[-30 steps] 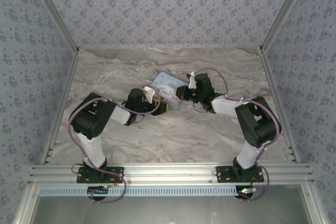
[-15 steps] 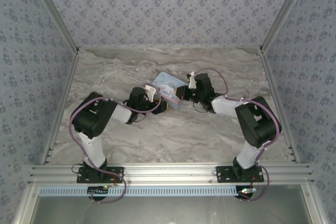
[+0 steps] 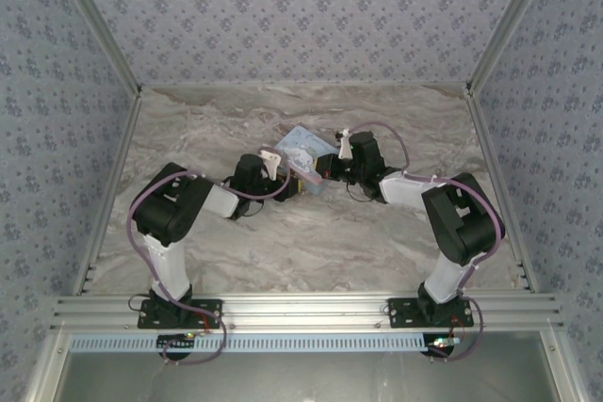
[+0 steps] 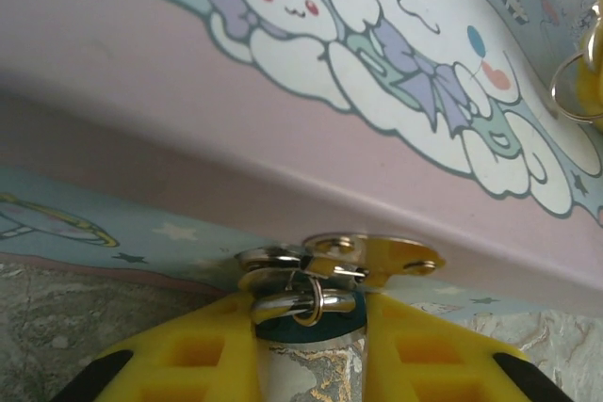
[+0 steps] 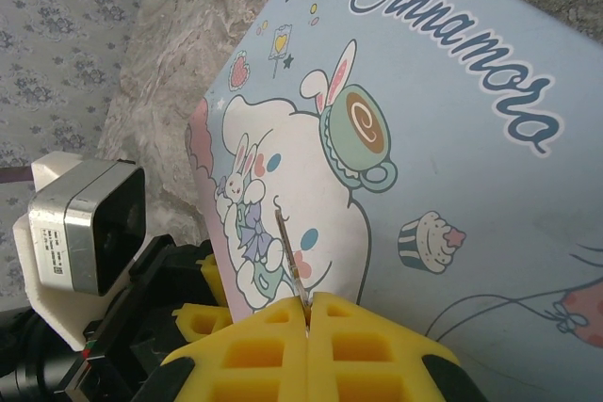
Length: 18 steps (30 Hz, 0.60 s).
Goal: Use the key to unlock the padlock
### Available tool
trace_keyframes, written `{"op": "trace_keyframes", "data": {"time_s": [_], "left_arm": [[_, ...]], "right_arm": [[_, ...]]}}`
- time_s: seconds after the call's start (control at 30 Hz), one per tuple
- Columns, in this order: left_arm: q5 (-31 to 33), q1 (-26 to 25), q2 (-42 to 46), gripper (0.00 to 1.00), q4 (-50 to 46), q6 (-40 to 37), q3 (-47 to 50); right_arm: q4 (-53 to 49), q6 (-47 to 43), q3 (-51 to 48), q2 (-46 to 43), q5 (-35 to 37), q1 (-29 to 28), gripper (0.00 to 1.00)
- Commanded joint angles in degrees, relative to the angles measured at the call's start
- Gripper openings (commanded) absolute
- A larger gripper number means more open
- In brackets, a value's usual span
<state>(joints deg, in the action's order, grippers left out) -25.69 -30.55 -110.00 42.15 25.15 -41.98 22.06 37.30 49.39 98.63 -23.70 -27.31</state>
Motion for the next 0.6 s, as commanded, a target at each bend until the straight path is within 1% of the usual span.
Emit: {"op": "trace_keyframes", "data": {"time_s": [0.0, 0.23, 0.3, 0.57], "left_arm": [[0.03, -1.01, -0.09, 0.25, -0.62, 0.47, -0.94], [-0.39, -0.94, 2.75, 0.25, -1.06, 2.47, -0.06], [-0.65, -0.97, 4.26, 0.25, -2.13, 3.97, 0.23], [-3.2, -1.28, 9.98, 0.25, -14.16, 9.07, -2.78]], "right_arm": [[-4.82, -0.19, -0.04, 0.9, -0.03, -0.98, 0.0], [-4.4, -0.74, 0.1, -0.65, 0.3, -0.93, 0.0], [-4.37, -3.48, -0.41, -2.67, 1.29, -0.99, 0.0], [-4.16, -10.86, -6.71, -12.41, 6.55, -1.14, 0.0]]}}
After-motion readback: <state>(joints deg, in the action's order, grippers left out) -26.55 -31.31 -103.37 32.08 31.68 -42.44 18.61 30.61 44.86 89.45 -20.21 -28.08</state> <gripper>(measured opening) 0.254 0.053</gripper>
